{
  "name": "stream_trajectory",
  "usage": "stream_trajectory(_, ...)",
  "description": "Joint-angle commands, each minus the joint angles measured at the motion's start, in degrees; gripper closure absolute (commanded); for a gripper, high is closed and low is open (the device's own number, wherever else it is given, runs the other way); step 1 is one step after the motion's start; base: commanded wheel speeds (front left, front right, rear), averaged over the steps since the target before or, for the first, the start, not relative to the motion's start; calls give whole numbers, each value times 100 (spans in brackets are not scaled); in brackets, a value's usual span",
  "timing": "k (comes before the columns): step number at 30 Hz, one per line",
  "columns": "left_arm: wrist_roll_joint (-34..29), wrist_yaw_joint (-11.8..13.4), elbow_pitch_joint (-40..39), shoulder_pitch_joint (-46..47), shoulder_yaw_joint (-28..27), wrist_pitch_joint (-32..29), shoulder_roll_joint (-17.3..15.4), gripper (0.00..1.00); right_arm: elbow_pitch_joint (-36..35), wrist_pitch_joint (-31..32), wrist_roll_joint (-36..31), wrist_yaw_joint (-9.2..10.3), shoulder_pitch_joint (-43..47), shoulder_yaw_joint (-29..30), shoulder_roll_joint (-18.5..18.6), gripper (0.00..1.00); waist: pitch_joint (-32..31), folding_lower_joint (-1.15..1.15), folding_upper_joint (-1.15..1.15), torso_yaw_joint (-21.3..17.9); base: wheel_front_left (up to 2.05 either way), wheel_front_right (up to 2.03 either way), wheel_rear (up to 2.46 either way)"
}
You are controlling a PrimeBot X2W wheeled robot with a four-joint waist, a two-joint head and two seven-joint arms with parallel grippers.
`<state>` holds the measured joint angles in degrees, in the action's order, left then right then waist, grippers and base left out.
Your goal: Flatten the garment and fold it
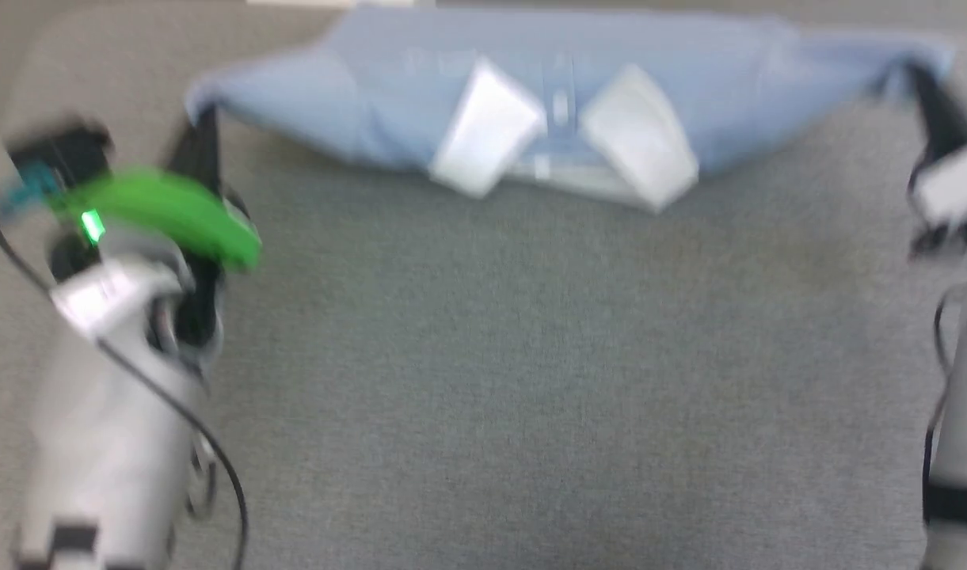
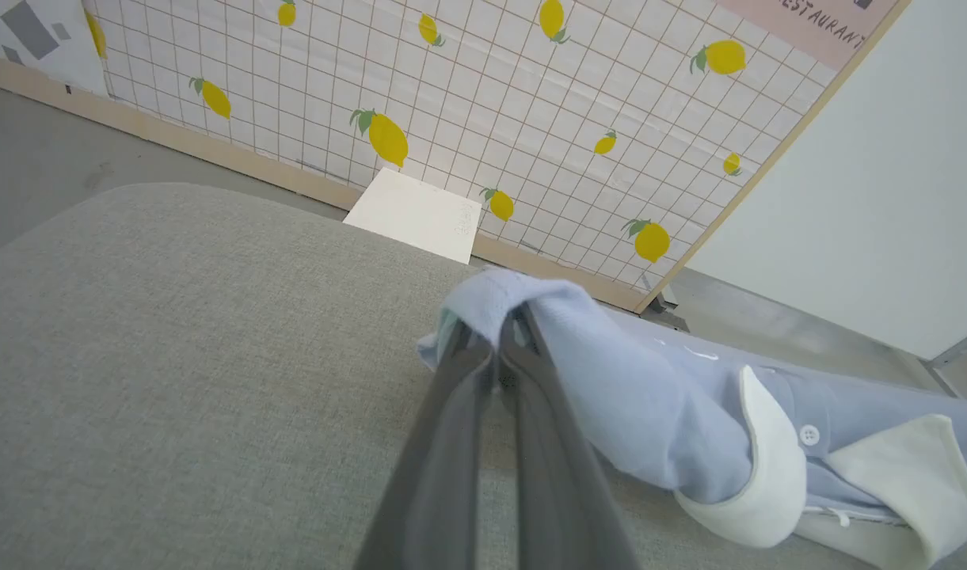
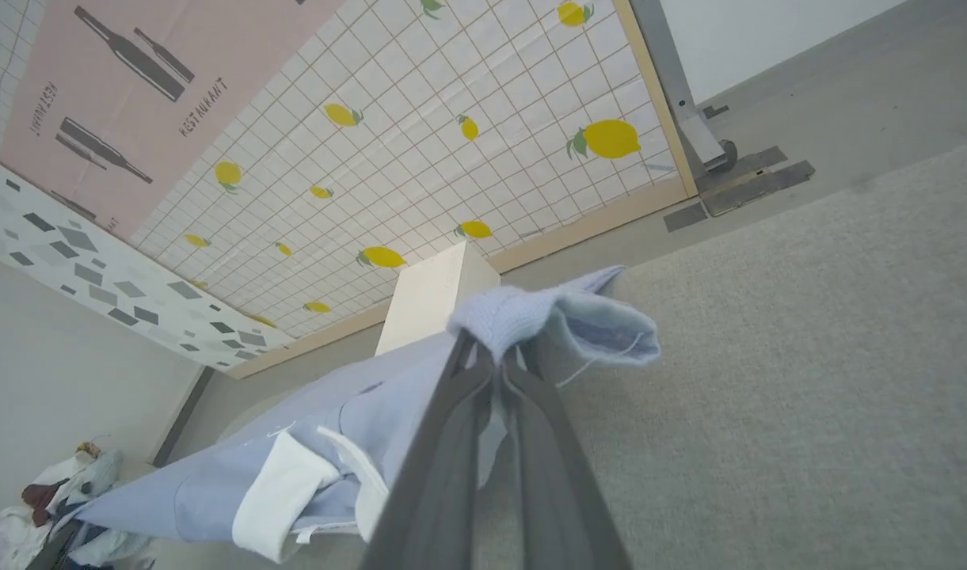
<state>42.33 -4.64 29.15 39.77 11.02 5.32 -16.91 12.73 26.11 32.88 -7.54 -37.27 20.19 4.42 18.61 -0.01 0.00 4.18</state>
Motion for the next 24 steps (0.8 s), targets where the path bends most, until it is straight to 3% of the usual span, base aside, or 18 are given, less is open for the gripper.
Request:
stream_trajectory(1,95,67,-156,-279,-42,1,29,100,-140,29,87,5,242,-18,-1,100,-740,1,0,67,0,0,0)
stream_trajectory(5,288,317,-791,-1312,-110,-147,66,100,-557,204,288,5,1173,-89,-27,100,-1044,1,0,1,0,0,0)
stream_trajectory(15,819,1270,-2508,-3692,-708,-584,-79,100,-1492,721,609,5,2936,310,-118,100,-1535,1,0,-155,0,0,0)
stream_trajectory(24,842,1933,-3507,-4721,-696,-1285,-295,100,-2178,1476,628,5,3912,680,-150,100,-1615,1,0,-146,0,0,0)
